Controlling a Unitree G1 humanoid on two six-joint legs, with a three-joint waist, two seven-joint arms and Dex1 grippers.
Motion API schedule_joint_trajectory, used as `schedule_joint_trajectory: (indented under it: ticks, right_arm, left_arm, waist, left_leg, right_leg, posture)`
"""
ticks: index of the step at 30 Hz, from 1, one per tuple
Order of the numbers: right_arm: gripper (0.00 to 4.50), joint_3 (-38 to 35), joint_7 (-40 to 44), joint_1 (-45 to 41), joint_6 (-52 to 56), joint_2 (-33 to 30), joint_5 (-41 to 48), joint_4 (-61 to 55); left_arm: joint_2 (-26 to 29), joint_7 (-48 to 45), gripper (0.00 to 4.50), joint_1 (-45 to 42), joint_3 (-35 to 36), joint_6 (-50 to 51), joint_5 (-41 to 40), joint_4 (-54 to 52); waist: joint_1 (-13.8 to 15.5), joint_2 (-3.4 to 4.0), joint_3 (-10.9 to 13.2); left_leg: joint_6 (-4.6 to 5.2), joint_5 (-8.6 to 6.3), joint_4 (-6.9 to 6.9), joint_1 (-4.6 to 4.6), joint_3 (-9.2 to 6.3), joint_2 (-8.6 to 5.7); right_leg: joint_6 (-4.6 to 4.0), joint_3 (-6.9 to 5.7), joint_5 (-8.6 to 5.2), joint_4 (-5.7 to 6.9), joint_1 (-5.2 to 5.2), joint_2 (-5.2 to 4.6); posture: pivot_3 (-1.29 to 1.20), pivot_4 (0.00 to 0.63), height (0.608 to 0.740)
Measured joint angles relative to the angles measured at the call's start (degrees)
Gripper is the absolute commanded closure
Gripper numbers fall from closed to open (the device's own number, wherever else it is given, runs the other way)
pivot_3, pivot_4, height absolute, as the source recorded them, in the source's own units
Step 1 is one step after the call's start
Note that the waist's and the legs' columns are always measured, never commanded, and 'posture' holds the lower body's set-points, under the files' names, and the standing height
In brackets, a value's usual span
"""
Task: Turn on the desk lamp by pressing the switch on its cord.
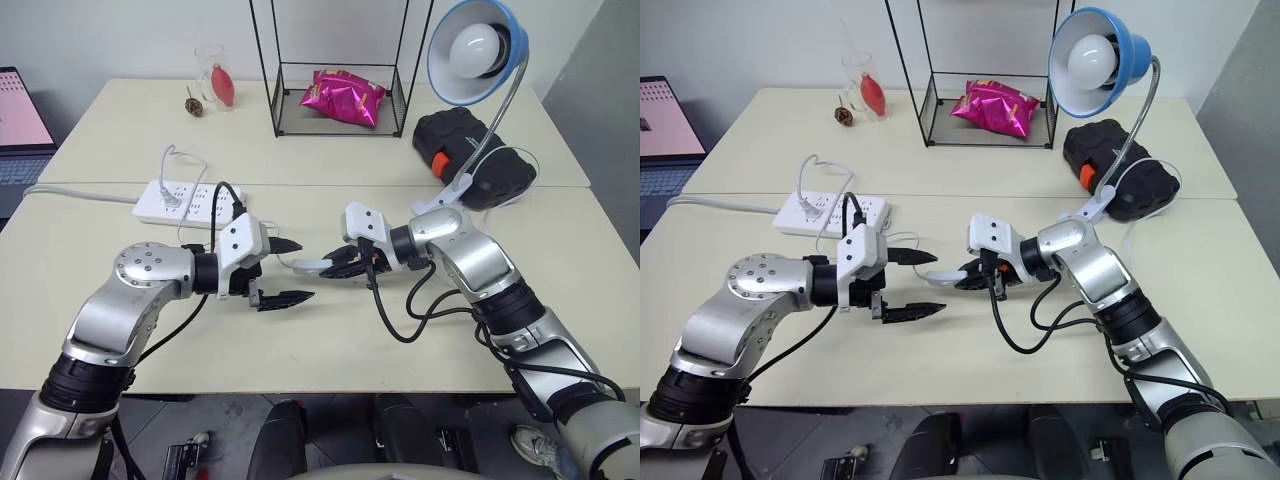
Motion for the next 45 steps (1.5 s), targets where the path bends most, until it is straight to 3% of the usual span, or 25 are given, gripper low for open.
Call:
schedule_joint_trajectory:
  ticks: [8,12,19,26,45]
  right_arm:
    - [4.12,0.20,0.00,0.37,0.21,-0.05,0.08,-0.58]
    - [4.12,0.33,0.02,0.37,0.21,0.09,0.09,-0.58]
    - [4.12,0.75,0.01,0.37,0.21,0.15,0.08,-0.58]
    - [4.12,0.77,-0.31,0.37,0.22,-0.16,0.01,-0.58]
    - [4.12,0.75,0.23,0.30,-0.12,-0.30,0.01,-0.67]
  left_arm:
    - [-0.08,-1.46,0.00,-0.12,-0.39,-2.29,2.59,2.50]
    - [-0.99,-1.61,0.65,-1.30,-0.42,-2.44,3.15,3.69]
    - [-2.58,-1.65,2.32,-2.97,-1.07,-2.48,4.20,5.23]
    - [-2.67,-3.04,3.54,-3.46,-2.30,-2.45,4.94,5.21]
    - [-2.75,-4.24,3.69,-4.00,-2.68,-3.55,6.36,5.26]
  waist:
    - [0.00,0.00,0.00]
    - [0.03,0.00,0.00]
    - [0.03,0.00,0.00]
    - [0.03,0.00,0.00]
    - [0.03,0.00,0.00]
  left_leg:
    - [0.00,0.00,0.00,-0.01,-0.01,0.00]
    - [0.00,0.00,0.00,-0.01,-0.03,0.00]
    - [0.00,0.00,0.00,-0.01,-0.03,0.00]
    - [0.00,0.00,0.00,-0.01,-0.04,0.00]
    - [0.00,0.00,0.00,-0.01,-0.04,0.00]
  right_leg:
    - [0.00,0.00,0.00,0.01,-0.01,0.00]
    - [0.01,-0.02,-0.01,0.01,-0.01,0.01]
    - [-0.01,-0.02,0.00,0.01,-0.01,0.01]
    - [0.00,-0.02,0.00,0.02,0.00,0.01]
    - [0.00,-0.02,0.00,0.02,0.00,0.01]
  posture:
    - [0.00,0.150,0.740]
    - [0.00,0.150,0.740]
    - [0.00,0.150,0.740]
    - [0.00,0.150,0.740]
    - [0.00,0.150,0.740]
